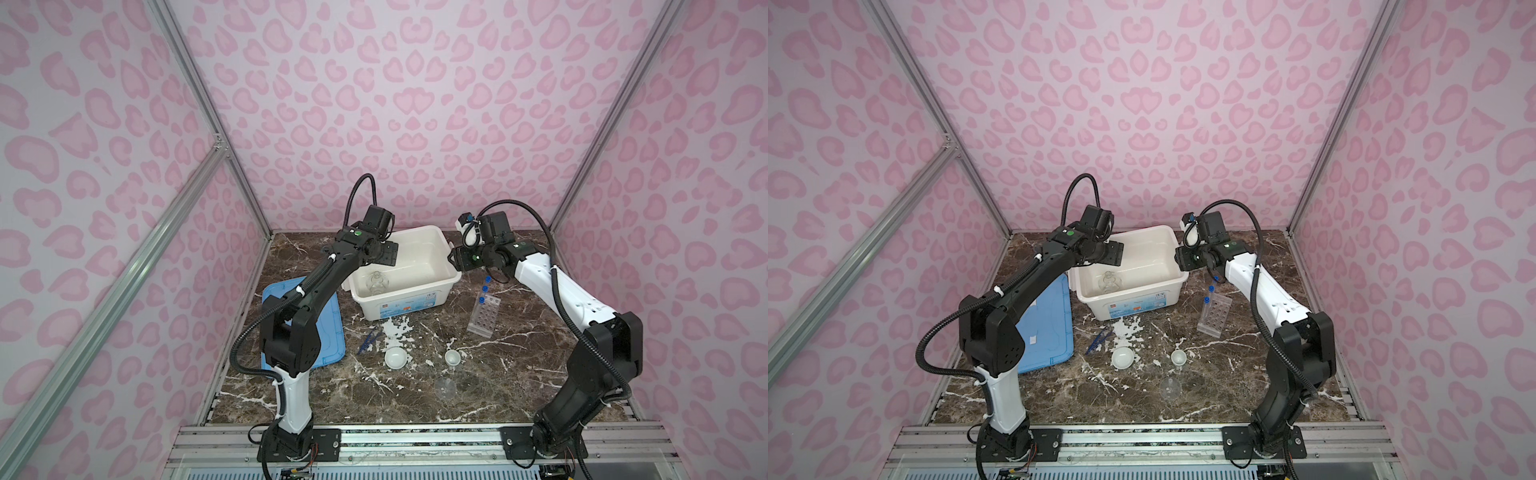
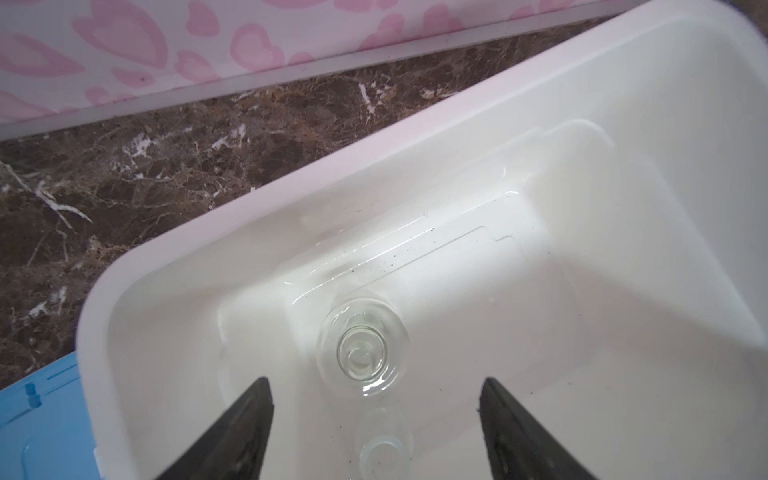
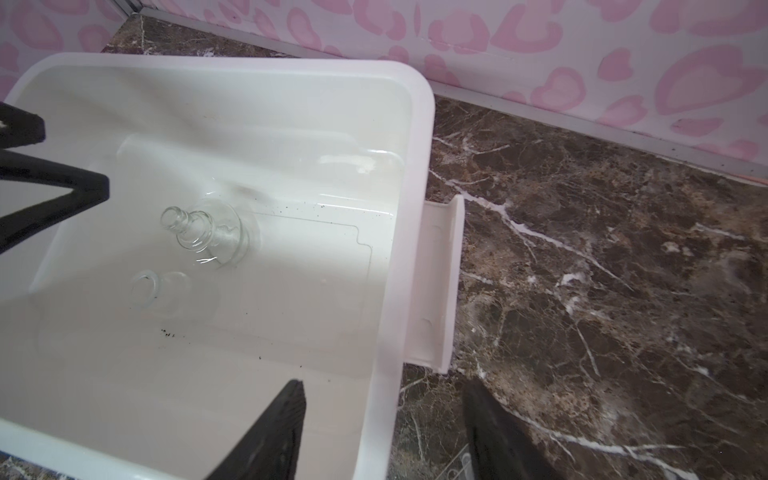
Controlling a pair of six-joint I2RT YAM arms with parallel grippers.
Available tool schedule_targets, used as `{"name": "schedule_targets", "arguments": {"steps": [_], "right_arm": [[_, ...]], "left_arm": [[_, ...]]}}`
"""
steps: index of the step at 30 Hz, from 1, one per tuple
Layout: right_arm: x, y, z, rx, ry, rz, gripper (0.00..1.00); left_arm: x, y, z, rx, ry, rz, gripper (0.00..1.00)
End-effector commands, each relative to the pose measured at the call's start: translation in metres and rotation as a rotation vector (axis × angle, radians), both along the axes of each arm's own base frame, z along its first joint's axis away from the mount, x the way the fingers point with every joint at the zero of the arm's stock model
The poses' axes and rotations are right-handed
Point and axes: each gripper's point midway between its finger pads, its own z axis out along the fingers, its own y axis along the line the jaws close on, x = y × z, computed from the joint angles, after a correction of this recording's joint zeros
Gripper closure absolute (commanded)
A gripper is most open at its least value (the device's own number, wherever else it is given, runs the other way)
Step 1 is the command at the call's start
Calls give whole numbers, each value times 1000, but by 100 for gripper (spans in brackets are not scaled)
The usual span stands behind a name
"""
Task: Organize the chemistry lab equipment
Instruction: 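Open the left gripper to release the flask in the bin, then move the open left gripper out of the bin toward the white cup and clear dish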
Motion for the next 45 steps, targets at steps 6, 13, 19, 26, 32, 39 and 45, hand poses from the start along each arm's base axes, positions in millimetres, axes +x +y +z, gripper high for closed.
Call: {"name": "schedule_targets", "arguments": {"steps": [6, 13, 19, 26, 32, 39, 45], "right_arm": [[2, -11, 11, 20, -41, -54, 32], [-6, -23, 10, 38, -50, -91, 28], [-8, -33, 13, 50, -64, -120, 27], [-10, -43, 15, 63, -63, -153, 27], [-11, -46, 17, 66, -69, -162, 27], [-11, -45, 18, 80, -66, -163, 27], [-13, -45, 18, 83, -64, -161, 27]], "left_arm": [[-43, -41, 50, 72, -252, -286, 2], [-125, -80, 33, 20, -235, -641, 2], [-200, -117, -1, -62, -127, -911, 1], [-260, -145, -32, -106, -45, -1064, 7], [-293, -154, -66, -129, 67, -1106, 18], [-320, -166, -88, -106, 147, -1163, 36], [-328, -170, -104, -75, 189, -1174, 45]]}}
